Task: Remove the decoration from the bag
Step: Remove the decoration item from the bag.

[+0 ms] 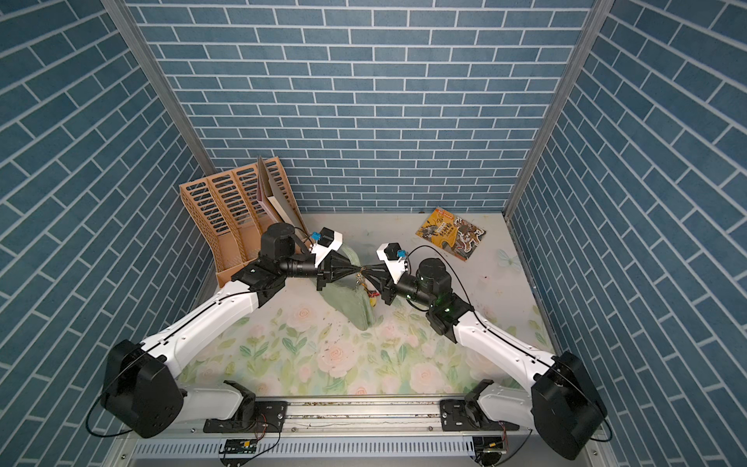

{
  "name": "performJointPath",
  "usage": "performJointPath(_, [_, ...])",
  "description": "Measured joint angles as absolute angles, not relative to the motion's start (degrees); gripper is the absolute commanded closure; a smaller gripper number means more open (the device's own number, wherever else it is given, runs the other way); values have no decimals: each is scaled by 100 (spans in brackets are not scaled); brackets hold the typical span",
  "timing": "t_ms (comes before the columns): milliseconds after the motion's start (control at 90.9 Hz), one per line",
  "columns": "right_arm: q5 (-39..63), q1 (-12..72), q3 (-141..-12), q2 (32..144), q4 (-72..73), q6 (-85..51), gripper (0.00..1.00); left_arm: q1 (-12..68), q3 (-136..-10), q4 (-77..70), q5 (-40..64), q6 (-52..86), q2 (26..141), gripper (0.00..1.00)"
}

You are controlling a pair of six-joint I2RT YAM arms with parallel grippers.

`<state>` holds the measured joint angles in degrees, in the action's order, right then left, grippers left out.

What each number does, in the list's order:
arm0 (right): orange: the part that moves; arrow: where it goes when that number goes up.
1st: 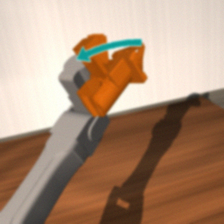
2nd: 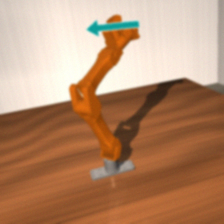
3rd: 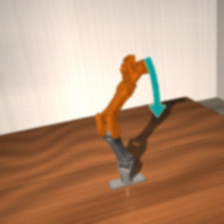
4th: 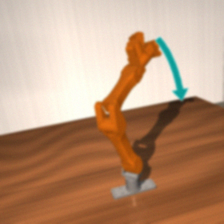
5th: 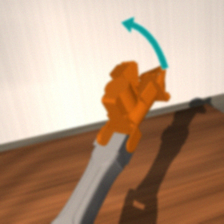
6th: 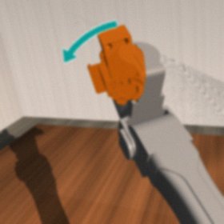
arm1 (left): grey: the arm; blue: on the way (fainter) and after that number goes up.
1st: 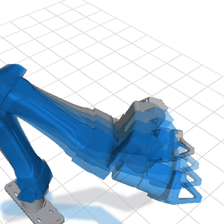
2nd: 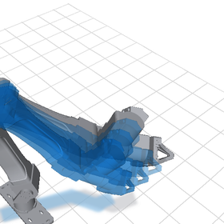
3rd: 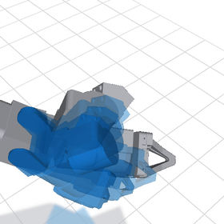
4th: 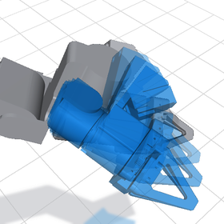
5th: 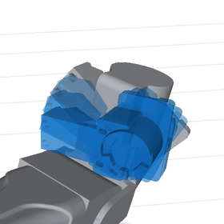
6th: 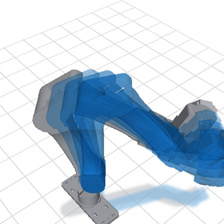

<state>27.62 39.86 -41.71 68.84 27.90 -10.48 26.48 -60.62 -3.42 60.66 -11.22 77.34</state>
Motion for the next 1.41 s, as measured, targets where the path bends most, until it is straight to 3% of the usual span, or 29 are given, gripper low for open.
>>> performJointPath(1188, [2355,4110,-4967,7223,2121,-2884,91,2611,-5575,-1352,5398,-489,7437,100])
performJointPath(1298, [2357,4117,-5037,7223,2161,-3085,91,2609,-5544,-1522,5352,-381,7356,93])
performJointPath(1408, [2351,4125,-5065,7223,2150,-3192,93,2591,-5468,-1686,5315,-276,7323,94])
